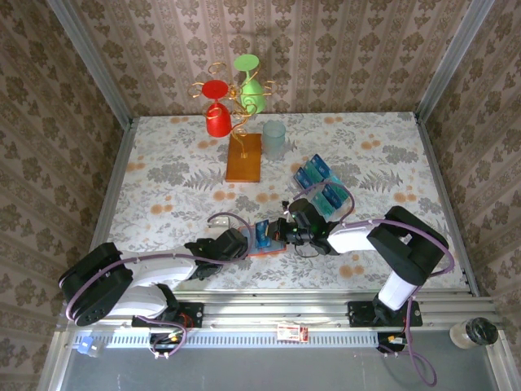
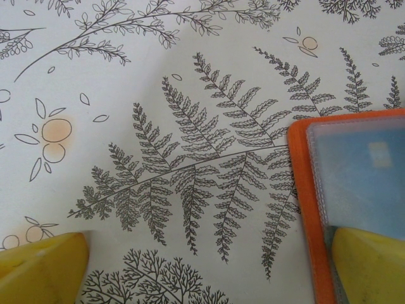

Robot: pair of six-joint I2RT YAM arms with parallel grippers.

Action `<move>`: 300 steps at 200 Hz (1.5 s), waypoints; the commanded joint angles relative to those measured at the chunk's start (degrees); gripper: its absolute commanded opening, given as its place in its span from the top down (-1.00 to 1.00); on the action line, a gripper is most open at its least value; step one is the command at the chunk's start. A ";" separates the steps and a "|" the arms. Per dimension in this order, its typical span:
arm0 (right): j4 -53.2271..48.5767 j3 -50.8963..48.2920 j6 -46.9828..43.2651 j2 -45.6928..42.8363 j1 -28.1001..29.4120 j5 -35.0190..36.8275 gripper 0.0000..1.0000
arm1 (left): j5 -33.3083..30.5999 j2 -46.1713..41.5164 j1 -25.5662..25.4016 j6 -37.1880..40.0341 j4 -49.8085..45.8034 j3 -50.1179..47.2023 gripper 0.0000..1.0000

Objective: Put the credit cards into the card holder

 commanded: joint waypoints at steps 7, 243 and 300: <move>-0.37 -1.34 -0.02 0.17 0.54 0.39 1.00 | -0.95 0.09 -0.43 -0.71 -1.23 -0.22 -1.00; -9.88 -0.79 -0.78 -1.49 2.19 3.04 1.00 | -1.13 0.00 -0.38 -0.78 -1.13 -0.31 -1.00; -10.15 1.07 -1.21 0.93 2.21 1.82 1.00 | -1.03 0.00 -0.45 -0.82 -0.96 -0.48 -1.00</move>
